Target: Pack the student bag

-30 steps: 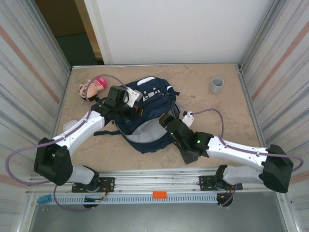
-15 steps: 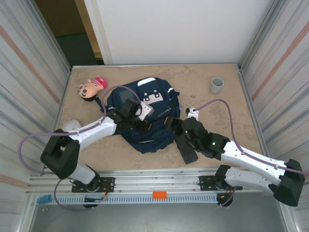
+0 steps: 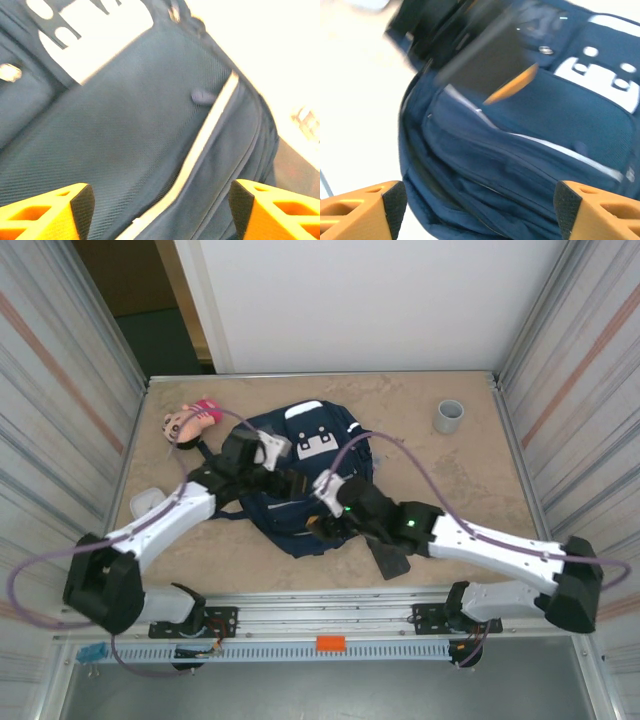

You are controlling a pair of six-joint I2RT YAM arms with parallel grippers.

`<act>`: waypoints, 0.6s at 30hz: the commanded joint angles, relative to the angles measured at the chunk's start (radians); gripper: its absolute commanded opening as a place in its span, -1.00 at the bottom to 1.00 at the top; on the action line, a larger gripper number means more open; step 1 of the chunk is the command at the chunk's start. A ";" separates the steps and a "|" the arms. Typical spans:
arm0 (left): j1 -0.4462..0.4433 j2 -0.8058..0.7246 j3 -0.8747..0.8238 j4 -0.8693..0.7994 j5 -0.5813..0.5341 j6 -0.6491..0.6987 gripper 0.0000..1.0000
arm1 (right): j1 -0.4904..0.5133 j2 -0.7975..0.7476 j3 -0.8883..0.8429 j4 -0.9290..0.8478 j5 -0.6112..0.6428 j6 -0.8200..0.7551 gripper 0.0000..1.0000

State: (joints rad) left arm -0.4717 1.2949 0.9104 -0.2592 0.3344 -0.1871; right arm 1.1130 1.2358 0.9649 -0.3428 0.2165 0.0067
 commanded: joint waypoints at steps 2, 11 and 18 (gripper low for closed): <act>0.119 -0.118 -0.024 -0.029 0.101 -0.076 0.51 | 0.040 0.161 0.087 -0.150 -0.053 -0.286 0.66; 0.306 -0.238 -0.156 -0.009 0.171 -0.121 0.48 | 0.082 0.452 0.174 -0.079 -0.011 -0.431 0.81; 0.384 -0.223 -0.250 0.060 0.176 -0.184 0.45 | 0.085 0.488 0.124 0.064 0.102 -0.532 -0.11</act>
State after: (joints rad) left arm -0.1024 1.0756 0.6914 -0.2428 0.4782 -0.3275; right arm 1.1961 1.7317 1.0954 -0.3340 0.2642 -0.4450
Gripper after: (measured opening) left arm 0.725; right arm 0.525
